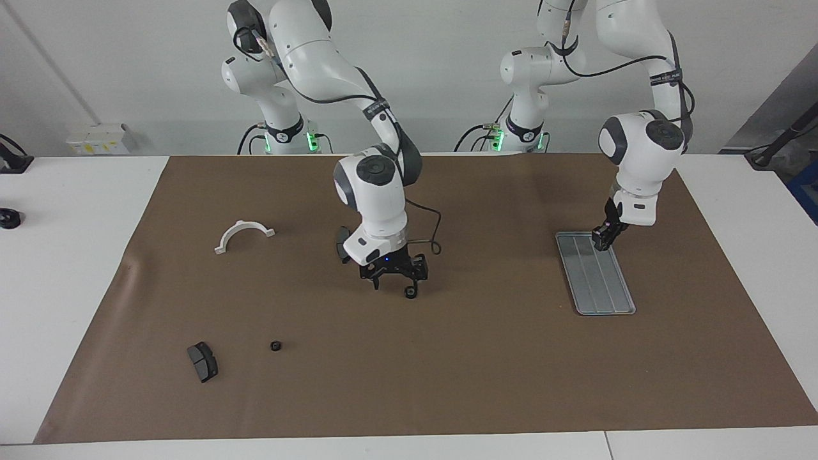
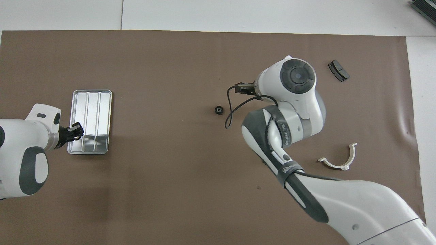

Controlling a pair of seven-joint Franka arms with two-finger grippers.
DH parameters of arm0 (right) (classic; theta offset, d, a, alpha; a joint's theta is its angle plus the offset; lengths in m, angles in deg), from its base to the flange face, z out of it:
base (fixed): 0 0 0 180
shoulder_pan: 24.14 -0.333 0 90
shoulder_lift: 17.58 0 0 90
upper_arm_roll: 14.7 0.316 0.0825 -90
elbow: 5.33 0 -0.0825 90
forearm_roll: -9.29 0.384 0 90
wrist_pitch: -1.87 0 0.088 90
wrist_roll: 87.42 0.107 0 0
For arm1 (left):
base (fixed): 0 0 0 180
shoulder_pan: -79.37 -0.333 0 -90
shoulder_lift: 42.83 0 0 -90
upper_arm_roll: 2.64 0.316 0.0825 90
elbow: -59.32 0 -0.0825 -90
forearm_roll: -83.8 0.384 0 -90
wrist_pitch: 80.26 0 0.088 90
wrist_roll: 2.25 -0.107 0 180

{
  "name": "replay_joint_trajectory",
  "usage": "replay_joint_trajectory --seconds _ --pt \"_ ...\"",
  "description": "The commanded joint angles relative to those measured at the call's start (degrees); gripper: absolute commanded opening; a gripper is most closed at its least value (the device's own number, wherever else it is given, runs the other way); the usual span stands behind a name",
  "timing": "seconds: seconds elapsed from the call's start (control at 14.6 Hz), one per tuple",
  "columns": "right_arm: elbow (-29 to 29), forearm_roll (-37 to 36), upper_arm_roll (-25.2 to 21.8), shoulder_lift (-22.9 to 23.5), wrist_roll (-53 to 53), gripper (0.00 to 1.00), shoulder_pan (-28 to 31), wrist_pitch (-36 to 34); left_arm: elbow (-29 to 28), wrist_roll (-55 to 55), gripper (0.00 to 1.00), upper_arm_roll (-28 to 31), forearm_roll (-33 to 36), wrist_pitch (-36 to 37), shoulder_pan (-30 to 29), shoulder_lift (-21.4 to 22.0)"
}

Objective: Pick bearing gear from pile to tray
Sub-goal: 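Release the bearing onto the tray with the left gripper while the right gripper withdraws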

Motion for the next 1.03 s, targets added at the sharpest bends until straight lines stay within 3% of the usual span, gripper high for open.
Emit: replay_joint_trajectory --seconds 0.0,0.07,0.14,0.34,0.41,0.69,0.82,0.96 --pt "0.79 -0.31 0.98 -0.37 -10.53 1.00 6.54 0.00 -2.31 -0.67 0.00 -0.64 -0.24 -2.37 -0.70 1.12" --pt "0.53 0.04 1.07 -0.03 -14.40 1.00 8.66 0.00 -2.40 -0.58 0.00 -0.64 -0.24 -2.72 -0.62 1.12" --pt "-0.35 0.13 1.07 0.67 -17.40 1.00 10.42 -0.08 -2.40 -0.58 0.10 -0.64 -0.24 -2.72 -0.70 1.12" --pt "-5.78 -0.14 1.24 6.46 -22.43 1.00 13.85 -0.35 -1.62 -0.84 0.94 -0.64 -0.24 -2.02 -0.18 0.94" --pt "-7.81 -0.14 1.33 8.48 -22.52 1.00 14.21 -0.26 -1.09 -0.93 1.00 -0.55 -0.24 -1.85 0.09 0.77" --pt "-8.44 -0.57 1.33 11.22 -22.61 0.99 14.04 0.79 5.31 -1.54 1.00 -0.73 -0.07 4.89 3.06 0.24" --pt "-8.44 -0.66 1.33 11.93 -22.61 0.78 13.95 0.97 11.54 -2.16 1.00 -0.73 0.81 10.27 6.22 -1.59" --pt "-8.44 -0.93 1.33 12.37 -22.61 0.59 14.21 1.15 14.90 -3.99 1.00 -0.73 2.04 10.20 10.00 -3.18"
